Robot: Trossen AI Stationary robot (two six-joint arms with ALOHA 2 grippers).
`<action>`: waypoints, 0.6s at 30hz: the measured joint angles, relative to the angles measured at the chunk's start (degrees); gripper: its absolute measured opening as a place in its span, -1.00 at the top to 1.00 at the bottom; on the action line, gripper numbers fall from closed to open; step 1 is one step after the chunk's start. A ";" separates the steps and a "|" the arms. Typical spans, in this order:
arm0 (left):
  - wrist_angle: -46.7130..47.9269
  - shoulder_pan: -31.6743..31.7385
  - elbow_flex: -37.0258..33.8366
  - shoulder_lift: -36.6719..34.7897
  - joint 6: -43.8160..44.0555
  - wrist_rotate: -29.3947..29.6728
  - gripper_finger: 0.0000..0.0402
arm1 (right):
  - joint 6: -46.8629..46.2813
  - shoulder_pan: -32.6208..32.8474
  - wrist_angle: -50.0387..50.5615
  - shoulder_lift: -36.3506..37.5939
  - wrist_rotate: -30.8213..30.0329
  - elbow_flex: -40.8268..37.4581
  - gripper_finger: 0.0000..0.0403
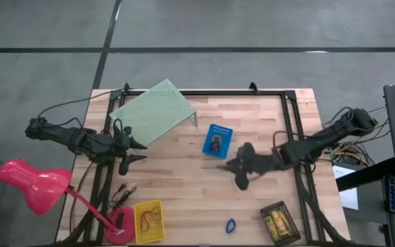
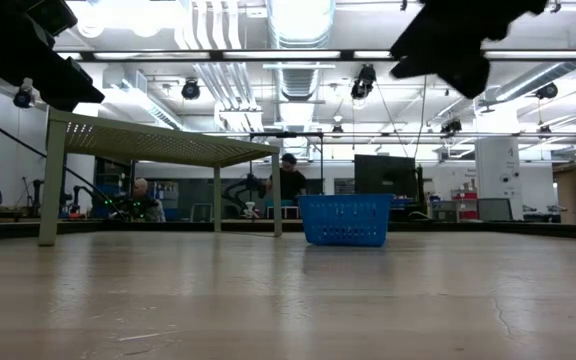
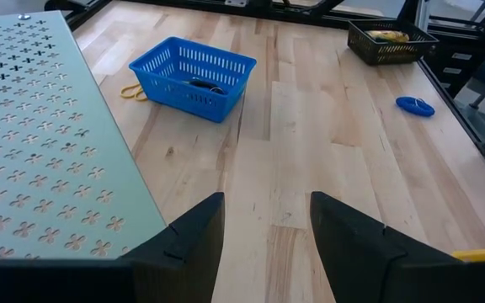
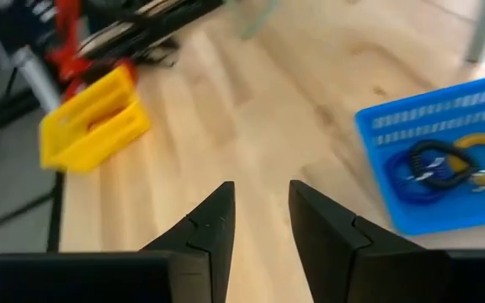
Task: Pick & Place Office Desk Supplies
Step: Put the blue spring keychain into the blue basket
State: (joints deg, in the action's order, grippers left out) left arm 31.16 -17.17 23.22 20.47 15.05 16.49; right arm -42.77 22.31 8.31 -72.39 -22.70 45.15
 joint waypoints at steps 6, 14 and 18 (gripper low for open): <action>0.02 0.00 0.00 0.00 0.00 0.00 0.09 | 3.59 10.25 -0.12 -0.10 -1.53 -0.04 0.50; 0.01 0.00 0.00 0.00 0.00 0.00 0.09 | 13.52 19.11 -0.39 -0.12 -1.48 -0.31 0.54; 0.02 0.00 0.00 0.00 0.00 0.00 0.09 | 15.60 19.47 -4.54 -2.23 -1.48 -0.33 0.52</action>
State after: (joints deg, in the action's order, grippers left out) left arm 31.18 -17.17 23.22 20.47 15.05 16.49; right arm -27.18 41.78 3.77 -74.62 -24.18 44.82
